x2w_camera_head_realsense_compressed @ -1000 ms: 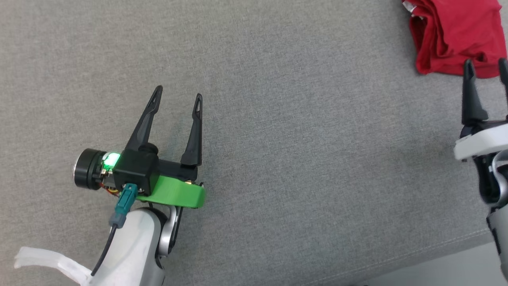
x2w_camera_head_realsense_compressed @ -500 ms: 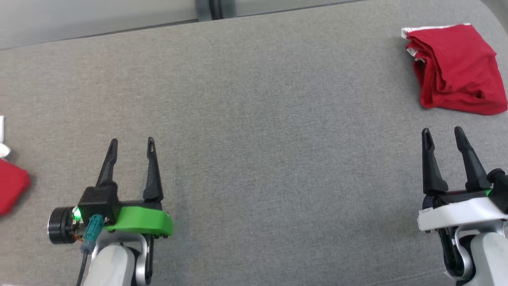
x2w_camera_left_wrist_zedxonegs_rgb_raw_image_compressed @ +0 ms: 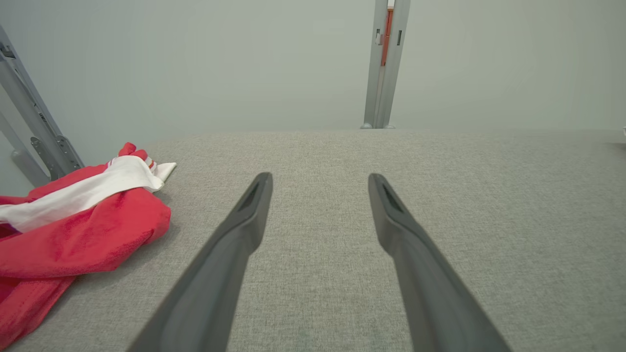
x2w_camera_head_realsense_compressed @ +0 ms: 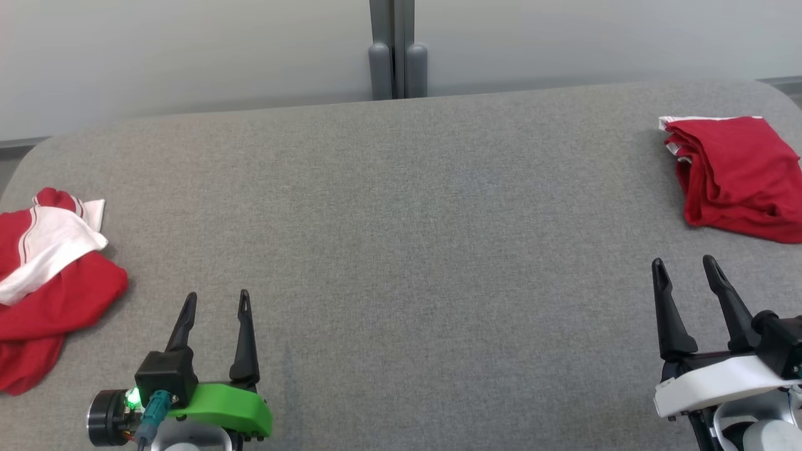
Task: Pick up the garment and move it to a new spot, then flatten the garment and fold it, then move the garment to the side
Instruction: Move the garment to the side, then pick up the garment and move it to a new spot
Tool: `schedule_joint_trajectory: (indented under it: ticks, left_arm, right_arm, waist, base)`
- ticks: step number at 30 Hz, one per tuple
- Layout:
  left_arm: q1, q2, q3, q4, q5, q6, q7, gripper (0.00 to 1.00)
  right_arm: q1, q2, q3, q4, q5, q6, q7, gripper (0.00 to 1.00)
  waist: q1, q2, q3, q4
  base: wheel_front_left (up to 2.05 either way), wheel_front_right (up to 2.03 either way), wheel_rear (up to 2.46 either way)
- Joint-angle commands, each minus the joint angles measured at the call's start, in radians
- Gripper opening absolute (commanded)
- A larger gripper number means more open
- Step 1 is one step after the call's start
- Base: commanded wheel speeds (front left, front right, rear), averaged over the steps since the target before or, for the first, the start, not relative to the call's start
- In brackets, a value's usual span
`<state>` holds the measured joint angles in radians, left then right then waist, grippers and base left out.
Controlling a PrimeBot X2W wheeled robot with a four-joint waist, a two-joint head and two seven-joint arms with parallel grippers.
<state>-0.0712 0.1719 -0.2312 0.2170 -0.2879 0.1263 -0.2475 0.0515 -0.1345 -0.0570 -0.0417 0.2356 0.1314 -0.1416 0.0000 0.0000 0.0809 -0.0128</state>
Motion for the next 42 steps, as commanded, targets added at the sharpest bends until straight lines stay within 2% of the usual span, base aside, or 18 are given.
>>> schedule_joint_trajectory:
  ticks: [1, 13, 28, 34, 42]
  left_arm:
    - [0.017, 0.005, -0.007, 0.008, 0.003, -0.006, -0.003, 1.00]
    - [0.043, 0.011, -0.016, 0.049, -0.010, -0.009, -0.007, 1.00]
    - [0.004, 0.011, -0.027, 0.060, -0.012, -0.005, -0.010, 1.00]
    - [-0.038, 0.004, -0.017, 0.051, -0.011, -0.001, -0.014, 1.00]
    - [-0.074, -0.007, 0.012, 0.042, -0.014, 0.002, -0.018, 1.00]
  right_arm:
    - [0.022, 0.005, -0.003, -0.011, -0.007, -0.001, 0.009, 1.00]
    - [0.091, 0.015, 0.004, -0.073, -0.032, -0.001, 0.060, 1.00]
    - [0.096, 0.024, -0.001, -0.072, -0.031, -0.001, 0.056, 1.00]
    - [0.089, 0.019, -0.008, -0.095, -0.032, -0.001, 0.056, 1.00]
    - [0.038, 0.005, 0.016, -0.143, -0.031, -0.001, 0.074, 1.00]
  waist:
    - [0.0000, 0.0000, -0.044, 0.013]
    - [0.0000, 0.0000, -0.091, -0.004]
    - [0.0000, 0.0000, -0.082, 0.018]
    - [0.0000, 0.0000, -0.050, 0.110]
    - [0.0000, 0.0000, -0.013, 0.326]
  base:
    - [0.00, 0.00, 0.00]
    - [0.00, 0.00, 0.00]
    - [0.00, 0.00, 0.00]
    - [0.00, 0.00, 0.00]
    - [0.00, 0.00, 0.00]
